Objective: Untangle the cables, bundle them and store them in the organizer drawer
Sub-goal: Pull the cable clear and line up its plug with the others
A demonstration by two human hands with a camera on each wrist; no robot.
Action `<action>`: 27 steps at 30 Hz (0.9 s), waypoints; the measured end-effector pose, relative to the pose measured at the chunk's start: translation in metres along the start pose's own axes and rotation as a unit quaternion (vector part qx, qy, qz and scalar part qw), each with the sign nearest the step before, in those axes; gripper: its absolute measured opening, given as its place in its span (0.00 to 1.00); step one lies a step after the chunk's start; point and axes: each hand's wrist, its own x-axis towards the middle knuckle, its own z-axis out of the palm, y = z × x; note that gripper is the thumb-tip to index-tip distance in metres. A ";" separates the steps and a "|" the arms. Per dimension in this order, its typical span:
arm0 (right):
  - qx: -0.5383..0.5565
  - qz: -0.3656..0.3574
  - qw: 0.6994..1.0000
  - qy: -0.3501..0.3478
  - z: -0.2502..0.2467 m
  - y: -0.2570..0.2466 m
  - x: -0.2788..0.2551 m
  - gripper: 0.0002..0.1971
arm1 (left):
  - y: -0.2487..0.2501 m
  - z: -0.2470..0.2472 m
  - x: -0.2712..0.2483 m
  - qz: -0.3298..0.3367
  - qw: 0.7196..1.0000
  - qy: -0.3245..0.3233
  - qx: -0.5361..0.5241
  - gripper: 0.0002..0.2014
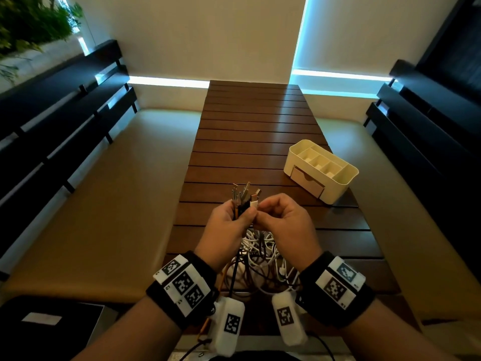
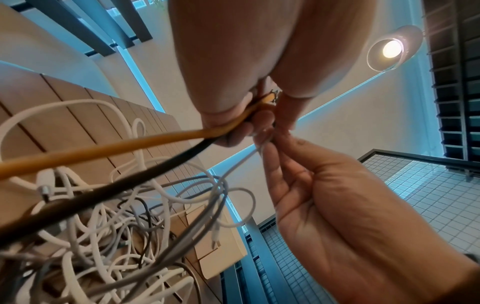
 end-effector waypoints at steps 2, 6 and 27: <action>-0.014 -0.007 1.000 -0.008 0.000 0.002 -0.002 0.07 | -0.002 -0.001 0.001 -0.001 1.000 0.022 0.006 0.08; 0.013 -0.005 0.998 -0.056 0.003 0.005 -0.009 0.14 | -0.005 -0.006 0.005 -0.003 0.998 0.061 0.024 0.08; -0.493 0.183 0.837 -0.148 -0.033 0.082 0.008 0.10 | 0.064 -0.021 -0.011 0.115 0.992 0.034 -0.028 0.13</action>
